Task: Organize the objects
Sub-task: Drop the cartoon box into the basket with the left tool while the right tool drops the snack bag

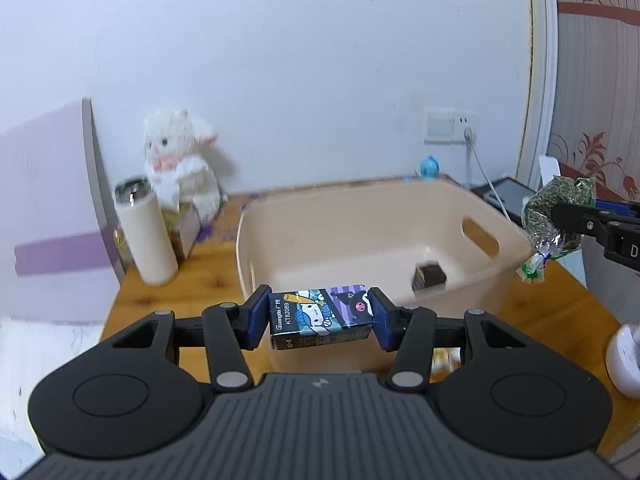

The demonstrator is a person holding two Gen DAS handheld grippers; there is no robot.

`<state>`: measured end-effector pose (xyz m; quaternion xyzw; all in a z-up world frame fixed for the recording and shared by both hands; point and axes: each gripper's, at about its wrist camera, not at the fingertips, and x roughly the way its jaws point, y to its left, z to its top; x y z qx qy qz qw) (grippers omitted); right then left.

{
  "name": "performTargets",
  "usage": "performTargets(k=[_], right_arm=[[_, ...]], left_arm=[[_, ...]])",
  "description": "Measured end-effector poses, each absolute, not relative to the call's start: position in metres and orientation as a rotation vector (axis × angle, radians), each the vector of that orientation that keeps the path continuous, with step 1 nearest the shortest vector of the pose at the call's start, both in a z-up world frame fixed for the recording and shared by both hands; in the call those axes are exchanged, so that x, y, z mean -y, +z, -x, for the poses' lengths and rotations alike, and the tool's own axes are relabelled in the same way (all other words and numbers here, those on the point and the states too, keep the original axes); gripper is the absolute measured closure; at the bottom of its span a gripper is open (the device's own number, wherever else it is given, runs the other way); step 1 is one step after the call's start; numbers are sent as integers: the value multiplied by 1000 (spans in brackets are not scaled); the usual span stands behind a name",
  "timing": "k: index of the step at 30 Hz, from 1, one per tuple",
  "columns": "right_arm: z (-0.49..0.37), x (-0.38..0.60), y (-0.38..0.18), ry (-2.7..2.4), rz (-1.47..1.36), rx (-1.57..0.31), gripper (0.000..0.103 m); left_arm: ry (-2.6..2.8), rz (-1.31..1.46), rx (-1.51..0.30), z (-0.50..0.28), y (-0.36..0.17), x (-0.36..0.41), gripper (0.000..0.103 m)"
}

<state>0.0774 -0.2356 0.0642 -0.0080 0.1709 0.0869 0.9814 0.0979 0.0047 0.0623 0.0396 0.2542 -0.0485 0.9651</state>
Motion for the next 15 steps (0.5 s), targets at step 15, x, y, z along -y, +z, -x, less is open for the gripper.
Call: performTargets(k=[15], right_arm=[[-159,205,35,121,84,-433,77]], left_arm=[[-87,-97,-610,-208,32,27,49]])
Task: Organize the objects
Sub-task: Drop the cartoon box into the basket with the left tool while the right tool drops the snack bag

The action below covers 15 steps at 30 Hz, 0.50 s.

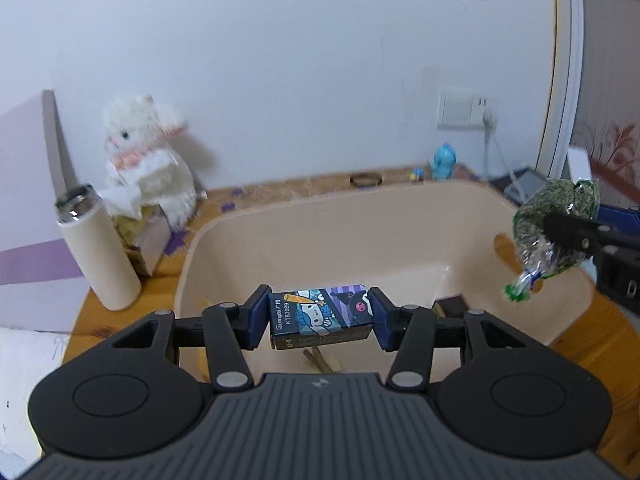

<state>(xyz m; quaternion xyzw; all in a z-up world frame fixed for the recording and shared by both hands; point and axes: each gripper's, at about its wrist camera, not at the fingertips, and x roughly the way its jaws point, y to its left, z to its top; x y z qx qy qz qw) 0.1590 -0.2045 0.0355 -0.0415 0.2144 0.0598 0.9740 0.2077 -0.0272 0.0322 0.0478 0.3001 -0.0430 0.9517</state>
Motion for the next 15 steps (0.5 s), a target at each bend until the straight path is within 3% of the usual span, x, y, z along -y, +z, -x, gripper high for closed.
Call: performTargets(k=[8,10,15], right_arm=[[-172,197,4,120,108,-542,76],[-170,199,6,121,97,-536,62],[-155,202,22,110,107,-487,43]], left_arm=[[-90,-114,-700,-222,4,30,48],[-90,-109,-686,-218,5,27,47],[-81,-68,-650,-205,20,17,25]])
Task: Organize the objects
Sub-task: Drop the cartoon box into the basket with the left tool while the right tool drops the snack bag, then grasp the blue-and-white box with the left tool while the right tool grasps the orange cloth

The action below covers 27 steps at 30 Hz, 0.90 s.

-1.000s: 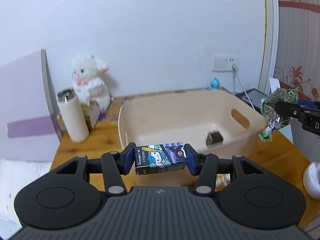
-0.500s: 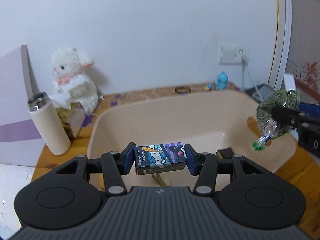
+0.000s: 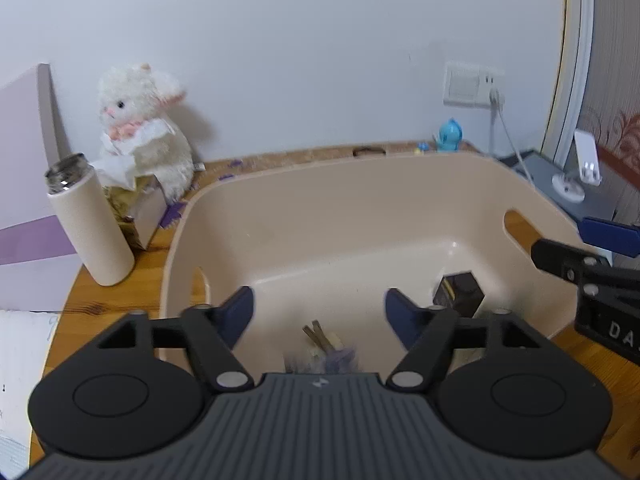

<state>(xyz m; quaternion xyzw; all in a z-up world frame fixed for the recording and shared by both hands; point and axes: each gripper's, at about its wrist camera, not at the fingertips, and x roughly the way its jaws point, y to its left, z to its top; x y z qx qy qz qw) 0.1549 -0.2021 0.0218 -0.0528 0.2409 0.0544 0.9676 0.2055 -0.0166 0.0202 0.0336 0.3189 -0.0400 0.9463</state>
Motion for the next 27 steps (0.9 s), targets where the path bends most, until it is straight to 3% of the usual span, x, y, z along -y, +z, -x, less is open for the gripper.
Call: performTargets(k=[6,10,13,27], right_arm=[[-129,204,36,121,114,-454,29],[-112,202,37,131,142,-454,22],[-100,200,34,137,167,-456,16],[-74,194,-2,200,222,-568,13]], left_arm=[[-77,-83,-614,-181,37,7,18],[-84,-84,-591,-158,46,2,8],[-91,-102,-591,-144,47,1,8],[-84,-116,-723,-117,3,-6,8]])
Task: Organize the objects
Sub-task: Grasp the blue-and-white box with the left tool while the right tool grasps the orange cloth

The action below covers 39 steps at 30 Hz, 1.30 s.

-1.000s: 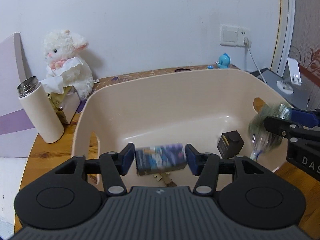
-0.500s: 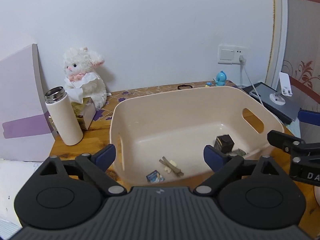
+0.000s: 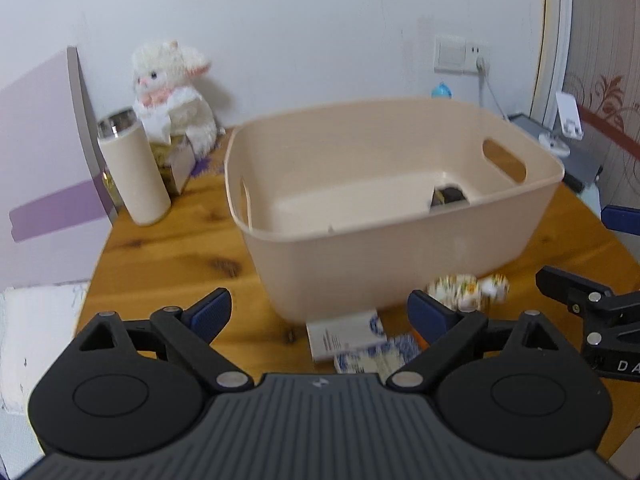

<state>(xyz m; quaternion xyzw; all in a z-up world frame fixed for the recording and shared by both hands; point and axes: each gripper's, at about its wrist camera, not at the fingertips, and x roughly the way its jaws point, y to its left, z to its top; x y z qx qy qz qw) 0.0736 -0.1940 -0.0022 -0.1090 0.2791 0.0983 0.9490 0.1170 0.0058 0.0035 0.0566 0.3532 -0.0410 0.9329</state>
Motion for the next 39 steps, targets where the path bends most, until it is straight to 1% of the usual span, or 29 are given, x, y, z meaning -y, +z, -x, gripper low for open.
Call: performTargets(k=[9,19,24,28,30,32,37,39], right_arm=[[-75,190,-31,241,220,-663,12],[-92,179,-64,289,174,-762,11],[-99,179,-71,292,141,-770,11],[-100,180,-75,289,132,-763,11],[-101,182,-76,284,133,-760,11],[-101,183,-77,262,155,-760,12],[-101,187,-76,248,164,-757,13],[-100,187,-73,255,163,-749,14]], left_arm=[[-90,-153,-797,-114,-33,5,8],[-104,-99,-809,-126,-45,14,8],[-103,-95,-850,-134,-57,16,8],[-112,-37,-882,-139,-60,7,8],[-108,-34,-892,-141,-61,3,5],[-87,-43,-899,-143,-61,0,0],[-16,-85,-919,-142,-67,-12,0],[-29,-53,-920,-140,-68,-19,0]])
